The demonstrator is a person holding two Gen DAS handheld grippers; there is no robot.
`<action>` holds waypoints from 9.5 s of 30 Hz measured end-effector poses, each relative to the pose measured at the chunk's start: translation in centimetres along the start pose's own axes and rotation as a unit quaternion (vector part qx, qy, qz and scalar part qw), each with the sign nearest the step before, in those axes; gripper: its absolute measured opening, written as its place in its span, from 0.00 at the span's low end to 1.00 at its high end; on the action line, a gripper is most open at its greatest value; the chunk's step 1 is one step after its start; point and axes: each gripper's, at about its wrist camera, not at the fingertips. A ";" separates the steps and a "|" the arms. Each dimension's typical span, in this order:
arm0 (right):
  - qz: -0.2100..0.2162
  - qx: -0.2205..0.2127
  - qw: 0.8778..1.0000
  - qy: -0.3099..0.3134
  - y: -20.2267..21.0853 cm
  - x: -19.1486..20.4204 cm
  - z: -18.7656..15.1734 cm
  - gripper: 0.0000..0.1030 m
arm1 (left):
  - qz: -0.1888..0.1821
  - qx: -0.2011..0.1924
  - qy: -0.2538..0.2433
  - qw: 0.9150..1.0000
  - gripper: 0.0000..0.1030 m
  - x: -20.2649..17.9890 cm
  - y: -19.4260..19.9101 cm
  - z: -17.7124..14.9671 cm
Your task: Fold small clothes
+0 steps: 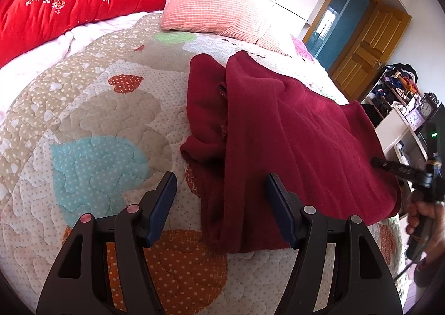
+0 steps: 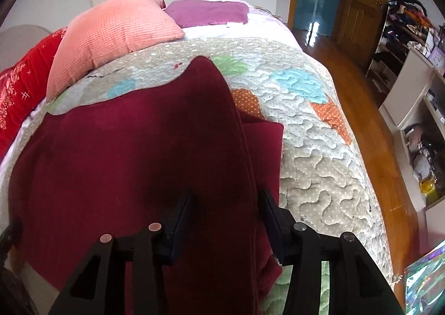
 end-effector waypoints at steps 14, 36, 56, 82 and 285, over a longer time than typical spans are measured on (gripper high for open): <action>0.137 -0.023 0.986 0.087 3.4 11.7 -0.4 0.49 | -0.005 0.002 0.006 1.000 0.68 0.3 0.2 0.1; 0.204 0.030 0.973 0.106 -0.8 20.6 1.0 0.62 | -0.044 0.026 0.061 0.997 0.68 2.4 0.9 -0.2; 0.110 0.083 0.968 0.209 -3.8 30.0 3.8 0.80 | -0.050 0.026 0.065 0.996 0.69 2.6 0.5 -0.4; 0.113 0.055 0.959 0.255 -3.4 29.6 3.8 0.26 | -0.060 0.018 0.054 0.997 0.82 2.8 0.3 -0.1; 0.128 -0.034 0.984 0.120 7.3 3.6 -17.4 0.29 | 0.079 -0.007 -0.116 0.990 0.59 -12.4 4.4 -8.1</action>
Point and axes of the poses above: each gripper's, at about its wrist camera, not at the fingertips, and y roughly against the way its jaws point, x to its left, z to its top, and after that the axes turned 8 degrees about x, right-handed
